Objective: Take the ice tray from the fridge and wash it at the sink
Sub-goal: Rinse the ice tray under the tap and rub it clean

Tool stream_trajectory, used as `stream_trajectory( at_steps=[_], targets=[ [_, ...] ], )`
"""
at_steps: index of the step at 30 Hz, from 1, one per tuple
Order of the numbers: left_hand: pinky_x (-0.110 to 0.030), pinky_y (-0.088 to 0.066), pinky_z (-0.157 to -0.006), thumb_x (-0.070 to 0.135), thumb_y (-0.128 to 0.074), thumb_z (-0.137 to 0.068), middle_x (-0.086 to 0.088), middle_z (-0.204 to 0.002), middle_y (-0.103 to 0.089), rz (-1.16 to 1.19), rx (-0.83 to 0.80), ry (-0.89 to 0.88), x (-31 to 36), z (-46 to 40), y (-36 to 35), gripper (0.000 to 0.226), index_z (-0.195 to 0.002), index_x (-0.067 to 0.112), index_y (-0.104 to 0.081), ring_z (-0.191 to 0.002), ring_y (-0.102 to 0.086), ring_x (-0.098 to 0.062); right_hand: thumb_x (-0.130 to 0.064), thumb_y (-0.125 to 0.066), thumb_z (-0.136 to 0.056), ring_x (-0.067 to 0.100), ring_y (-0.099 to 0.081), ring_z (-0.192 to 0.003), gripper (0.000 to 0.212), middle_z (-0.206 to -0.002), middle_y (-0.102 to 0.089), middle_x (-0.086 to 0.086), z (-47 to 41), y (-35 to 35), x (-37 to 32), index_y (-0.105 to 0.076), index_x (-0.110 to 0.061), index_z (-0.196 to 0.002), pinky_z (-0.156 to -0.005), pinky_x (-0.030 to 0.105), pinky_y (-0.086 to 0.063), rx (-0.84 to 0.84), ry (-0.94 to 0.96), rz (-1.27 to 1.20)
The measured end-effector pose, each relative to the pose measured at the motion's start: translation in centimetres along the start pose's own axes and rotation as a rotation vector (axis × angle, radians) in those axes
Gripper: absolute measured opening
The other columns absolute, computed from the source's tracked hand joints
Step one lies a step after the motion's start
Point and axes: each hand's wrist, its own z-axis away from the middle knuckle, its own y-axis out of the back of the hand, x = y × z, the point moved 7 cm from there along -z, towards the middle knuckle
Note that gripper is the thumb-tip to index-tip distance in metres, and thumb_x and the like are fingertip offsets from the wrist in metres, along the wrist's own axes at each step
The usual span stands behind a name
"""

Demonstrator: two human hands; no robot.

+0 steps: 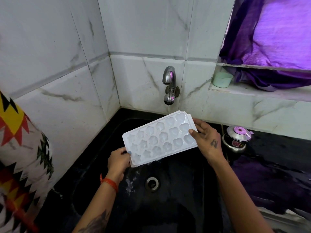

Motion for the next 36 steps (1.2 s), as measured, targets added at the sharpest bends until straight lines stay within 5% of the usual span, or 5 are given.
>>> stream_trajectory(
  at_steps=[12, 36],
  targets=[
    [-0.032, -0.055, -0.071, 0.002, -0.054, -0.09, -0.014, -0.097, -0.07, 0.062, -0.01, 0.025, -0.3, 0.1, -0.2, 0.027, -0.116, 0.006, -0.063, -0.084, -0.068, -0.027, -0.005, -0.062, -0.088, -0.02, -0.058, -0.091, 0.043, -0.105, -0.064, -0.019, 0.0, -0.1, -0.1, -0.06, -0.027, -0.124, -0.084, 0.004, -0.044, -0.015, 0.099, 0.02],
    [-0.026, -0.05, -0.068, -0.003, -0.048, -0.092, -0.006, -0.089, -0.067, 0.181, -0.049, -0.046, 0.8, 1.2, -0.3, 0.033, -0.125, 0.002, -0.055, -0.084, -0.065, -0.019, -0.008, -0.06, -0.09, -0.022, -0.054, -0.097, 0.038, -0.104, -0.061, -0.021, 0.2, 0.0, 0.1, -0.055, -0.034, -0.118, -0.082, 0.004, -0.044, -0.019, 0.15, 0.029]
  ],
)
